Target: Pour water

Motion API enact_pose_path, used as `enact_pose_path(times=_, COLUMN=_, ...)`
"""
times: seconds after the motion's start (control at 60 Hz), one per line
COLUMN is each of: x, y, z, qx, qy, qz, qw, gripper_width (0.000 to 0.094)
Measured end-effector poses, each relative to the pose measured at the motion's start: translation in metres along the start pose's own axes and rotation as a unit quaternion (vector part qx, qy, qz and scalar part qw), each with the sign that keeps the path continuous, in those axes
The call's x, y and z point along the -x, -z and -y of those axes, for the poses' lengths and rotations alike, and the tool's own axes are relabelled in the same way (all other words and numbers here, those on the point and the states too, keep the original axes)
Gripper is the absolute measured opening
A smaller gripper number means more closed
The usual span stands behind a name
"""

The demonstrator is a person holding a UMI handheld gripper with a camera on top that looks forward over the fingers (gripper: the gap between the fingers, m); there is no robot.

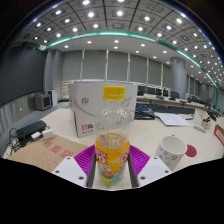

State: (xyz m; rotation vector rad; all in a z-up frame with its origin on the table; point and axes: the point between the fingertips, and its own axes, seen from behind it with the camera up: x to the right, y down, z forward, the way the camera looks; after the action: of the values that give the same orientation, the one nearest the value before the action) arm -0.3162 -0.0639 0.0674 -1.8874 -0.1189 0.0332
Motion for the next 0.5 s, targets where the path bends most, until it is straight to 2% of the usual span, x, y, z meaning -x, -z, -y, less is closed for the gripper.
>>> enact_pose_path(times=0.133, x=0.003, y=0.003, z=0.0, qx=-0.003, qy=-0.01, qz=0.01, qw=1.0, gripper_width=0.0413)
enact_pose_path(times=0.3, x=0.01, y=0.015, z=0.02, qx=-0.002, qy=-0.057, qz=0.036, qw=0.998, gripper_width=0.0393)
enact_pose_path(times=0.4, x=0.018, y=0.022, z=0.054, qx=-0.014, qy=-0.174, qz=0.079, qw=0.982, gripper_width=0.0392)
enact_pose_path(times=0.5, x=0.022, y=0.03, z=0.097, qx=-0.02, qy=-0.346, qz=0.134, qw=0.928, gripper_width=0.0392)
